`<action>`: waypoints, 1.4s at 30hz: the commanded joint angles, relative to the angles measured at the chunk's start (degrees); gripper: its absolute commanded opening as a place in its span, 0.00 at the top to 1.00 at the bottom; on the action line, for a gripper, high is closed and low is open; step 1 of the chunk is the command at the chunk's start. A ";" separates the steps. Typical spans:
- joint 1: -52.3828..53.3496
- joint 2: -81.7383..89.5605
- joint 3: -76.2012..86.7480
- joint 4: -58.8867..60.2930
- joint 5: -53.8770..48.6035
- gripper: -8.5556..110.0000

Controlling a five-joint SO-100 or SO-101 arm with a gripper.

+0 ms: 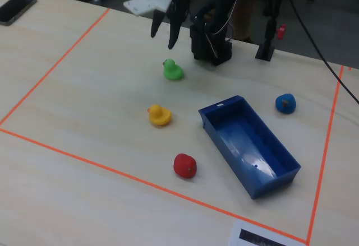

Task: Grasp green duck and put it into box.

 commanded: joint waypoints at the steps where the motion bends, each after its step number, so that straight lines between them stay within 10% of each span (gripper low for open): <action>1: 4.04 -1.93 -5.45 2.55 -1.49 0.60; 21: 11.69 -10.99 33.22 -39.99 -5.45 0.59; 42: 8.96 3.52 42.28 -29.53 -4.48 0.59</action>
